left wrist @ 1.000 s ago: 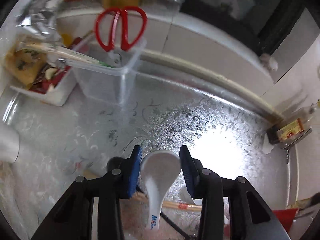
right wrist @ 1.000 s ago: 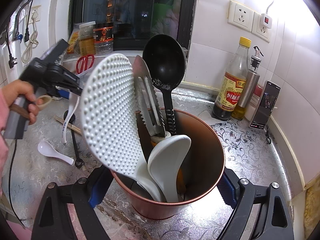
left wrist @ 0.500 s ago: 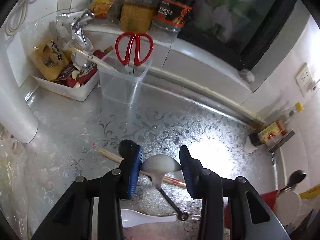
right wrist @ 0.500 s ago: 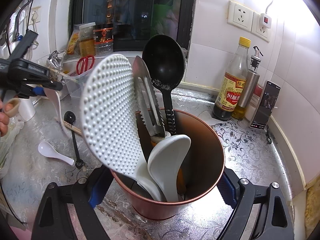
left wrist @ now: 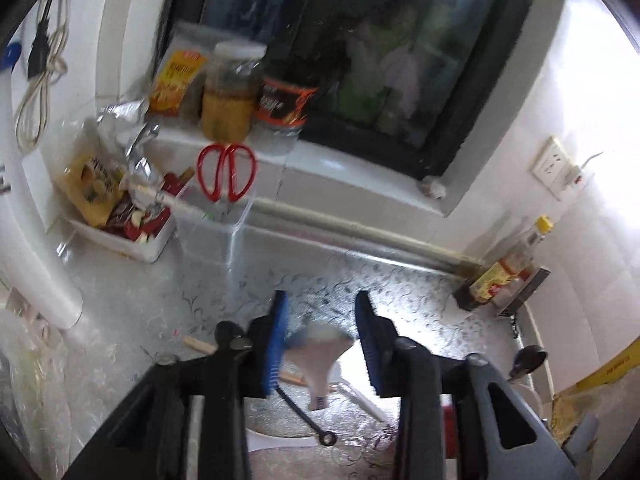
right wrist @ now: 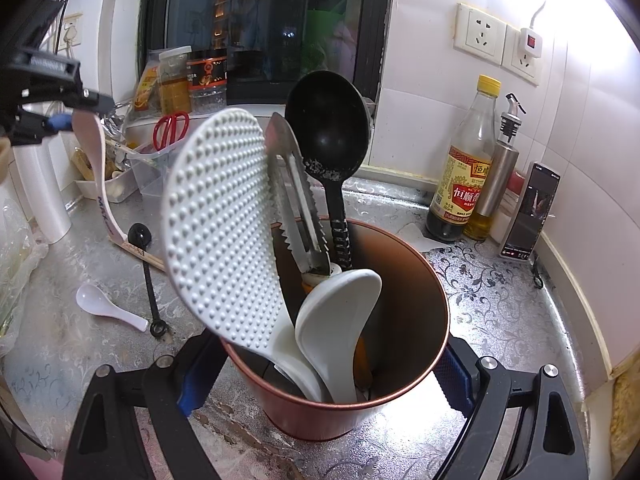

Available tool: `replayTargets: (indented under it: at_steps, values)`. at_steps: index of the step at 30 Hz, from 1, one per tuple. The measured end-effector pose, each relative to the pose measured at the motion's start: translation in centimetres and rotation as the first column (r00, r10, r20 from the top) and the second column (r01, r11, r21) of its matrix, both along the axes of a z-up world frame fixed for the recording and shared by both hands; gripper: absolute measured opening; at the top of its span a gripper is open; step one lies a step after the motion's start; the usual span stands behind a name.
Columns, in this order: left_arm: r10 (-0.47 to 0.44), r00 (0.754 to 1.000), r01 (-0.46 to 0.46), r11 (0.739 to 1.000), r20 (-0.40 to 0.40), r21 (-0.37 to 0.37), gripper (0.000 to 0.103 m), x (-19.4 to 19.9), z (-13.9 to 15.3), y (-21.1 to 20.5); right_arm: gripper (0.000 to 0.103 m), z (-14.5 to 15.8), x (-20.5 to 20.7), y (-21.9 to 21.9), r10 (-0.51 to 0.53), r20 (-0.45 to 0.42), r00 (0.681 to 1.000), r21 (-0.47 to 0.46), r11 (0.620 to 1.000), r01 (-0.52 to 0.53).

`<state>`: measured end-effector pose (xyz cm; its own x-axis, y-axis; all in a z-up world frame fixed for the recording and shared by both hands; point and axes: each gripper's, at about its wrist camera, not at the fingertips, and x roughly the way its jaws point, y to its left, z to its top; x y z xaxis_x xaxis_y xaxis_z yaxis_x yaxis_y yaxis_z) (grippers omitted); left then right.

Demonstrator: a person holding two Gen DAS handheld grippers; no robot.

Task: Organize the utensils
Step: 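Lift the white spoon off the counter with the left tool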

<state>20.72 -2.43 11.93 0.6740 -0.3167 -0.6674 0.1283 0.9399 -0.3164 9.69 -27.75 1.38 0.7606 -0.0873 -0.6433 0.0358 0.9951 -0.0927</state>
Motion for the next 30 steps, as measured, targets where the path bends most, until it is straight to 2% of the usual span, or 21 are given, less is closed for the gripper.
replayTargets:
  at_steps: [3, 4, 5, 9, 12, 14, 15, 17, 22, 24, 30]
  values:
    - [-0.029, 0.999, 0.028, 1.0, 0.04, 0.01, 0.027, -0.4, 1.3, -0.8, 0.092, 0.0, 0.0, 0.0, 0.0, 0.0, 1.0, 0.001, 1.0, 0.0]
    - [-0.039, 0.998, 0.038, 0.999, 0.044, 0.015, 0.021, -0.4, 1.4, -1.1, 0.092, 0.0, 0.0, 0.0, 0.0, 0.001, 1.0, 0.001, 1.0, 0.0]
    - [-0.045, 0.998, 0.045, 0.999, 0.044, 0.014, 0.019, -0.4, 1.4, -1.3, 0.092, 0.0, 0.0, 0.0, 0.0, 0.001, 1.0, 0.001, 1.0, 0.0]
    - [-0.047, 0.999, 0.047, 0.998, -0.006, 0.029, 0.019, 0.4, 0.4, -1.7, 0.092, 0.0, 0.0, 0.0, 0.001, 0.003, 1.0, 0.003, 1.0, -0.001]
    - [-0.037, 0.995, 0.039, 0.999, -0.094, 0.022, 0.022, 1.2, -1.9, -1.2, 0.092, 0.0, 0.0, 0.0, 0.002, 0.004, 1.0, 0.003, 1.0, -0.002]
    - [-0.017, 0.986, 0.02, 1.0, -0.164, 0.019, 0.031, 1.7, -4.0, -0.4, 0.092, 0.0, 0.0, 0.0, 0.003, 0.005, 1.0, 0.004, 1.0, -0.003]
    - [-0.013, 0.981, 0.016, 1.0, -0.195, 0.015, 0.039, 2.1, -5.1, 0.0, 0.092, 0.0, 0.0, 0.0, 0.002, 0.005, 1.0, 0.005, 1.0, -0.002]
    - [0.017, 0.958, -0.007, 0.999, -0.287, 0.034, 0.041, 2.9, -8.2, 0.6, 0.092, 0.0, 0.1, 0.0, 0.004, 0.005, 1.0, 0.005, 1.0, -0.004]
    - [0.006, 0.904, 0.0, 1.0, -0.427, 0.014, 0.041, 3.8, -13.8, 1.4, 0.092, -0.1, 0.0, 0.0, 0.008, 0.007, 1.0, 0.007, 1.0, -0.008]
    - [0.008, 0.894, 0.011, 0.999, -0.449, 0.04, 0.041, 4.0, -15.0, 1.3, 0.092, -0.1, 0.0, 0.0, 0.008, 0.007, 1.0, 0.007, 1.0, -0.008]
    - [-0.005, 0.895, 0.042, 0.996, -0.446, 0.074, 0.041, 4.8, -16.3, 0.6, 0.092, -0.1, 0.0, 0.0, 0.008, 0.006, 1.0, 0.007, 1.0, -0.009]
